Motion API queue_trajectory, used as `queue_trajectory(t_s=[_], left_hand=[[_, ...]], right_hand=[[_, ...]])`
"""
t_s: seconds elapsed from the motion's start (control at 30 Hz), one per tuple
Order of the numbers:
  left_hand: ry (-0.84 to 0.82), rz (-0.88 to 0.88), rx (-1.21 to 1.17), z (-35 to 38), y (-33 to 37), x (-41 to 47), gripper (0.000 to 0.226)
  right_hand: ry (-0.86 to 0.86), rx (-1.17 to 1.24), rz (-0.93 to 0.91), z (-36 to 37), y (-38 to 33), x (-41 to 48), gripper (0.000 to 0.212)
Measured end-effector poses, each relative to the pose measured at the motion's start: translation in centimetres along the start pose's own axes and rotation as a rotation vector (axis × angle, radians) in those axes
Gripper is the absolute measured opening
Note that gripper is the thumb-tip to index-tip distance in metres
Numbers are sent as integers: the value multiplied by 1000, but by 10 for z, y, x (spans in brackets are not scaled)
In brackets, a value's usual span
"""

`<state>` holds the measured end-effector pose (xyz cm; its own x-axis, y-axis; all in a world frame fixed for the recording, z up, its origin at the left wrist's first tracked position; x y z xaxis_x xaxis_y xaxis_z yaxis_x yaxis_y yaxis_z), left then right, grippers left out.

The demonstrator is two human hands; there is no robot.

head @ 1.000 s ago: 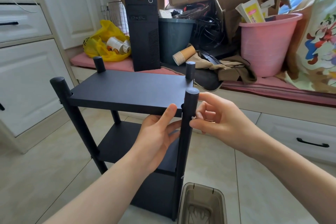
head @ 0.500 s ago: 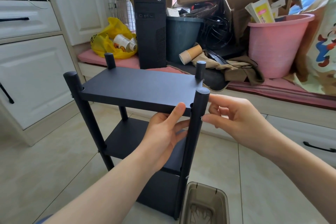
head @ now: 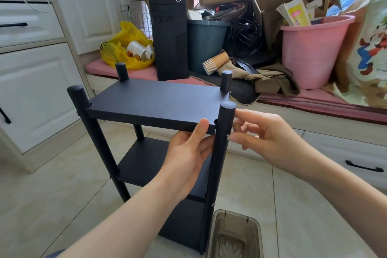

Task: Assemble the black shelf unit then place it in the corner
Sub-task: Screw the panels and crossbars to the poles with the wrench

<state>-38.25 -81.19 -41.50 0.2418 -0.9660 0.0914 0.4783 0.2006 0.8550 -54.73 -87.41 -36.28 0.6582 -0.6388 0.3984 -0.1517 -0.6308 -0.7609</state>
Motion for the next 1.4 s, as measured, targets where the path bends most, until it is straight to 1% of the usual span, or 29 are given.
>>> queue_trajectory(t_s=[0.07,0.17,0.27,0.4,0.53,0.67,0.83,0.87,1.0,1.17,1.3,1.33,1.4], left_hand=[[3,0,-2,0,0,0,42],[-8,-10,24,0,1,-1,54],[-12,-12,42,0,3,-1,57],[-23,-4,60,-1,5,-1,47],[-30,-11,46,-1,5,-1,48],[-26,-6,34,0,5,-1,43],[-12,4,3,1,5,-1,26],[-10,5,-1,0,6,-1,26],[-15,8,3,-1,6,-1,38],[-18,9,-4,-1,5,-1,37],[-8,24,13,1,3,-7,55],[-10,30,22,1,2,-8,56],[7,36,21,2,2,-10,49]], right_hand=[[-9,-10,5,0,-1,-1,37],[1,-30,17,2,0,-3,39],[26,-38,22,5,2,-4,46],[50,-29,24,8,-1,-5,41],[51,-10,60,8,-7,-4,42],[62,31,98,9,-11,-4,39],[54,107,135,11,-8,-5,40],[54,114,137,11,-7,-5,40],[83,126,123,13,-8,-3,37],[39,84,91,11,-10,-2,38],[-6,119,56,5,-10,-2,36],[-12,118,47,4,-10,-3,36],[-20,118,32,3,-10,-3,38]])
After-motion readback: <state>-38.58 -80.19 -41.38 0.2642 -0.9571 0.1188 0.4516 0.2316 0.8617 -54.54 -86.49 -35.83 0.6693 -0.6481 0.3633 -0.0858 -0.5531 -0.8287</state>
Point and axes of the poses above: each hand's wrist, its own x-axis towards the middle knuckle, its own z-axis out of the palm, y = z × x, the point moved 1 cm from there along x, towards the middle knuckle, and after that the axes turned 3 degrees about y, right-handed, at the moved point
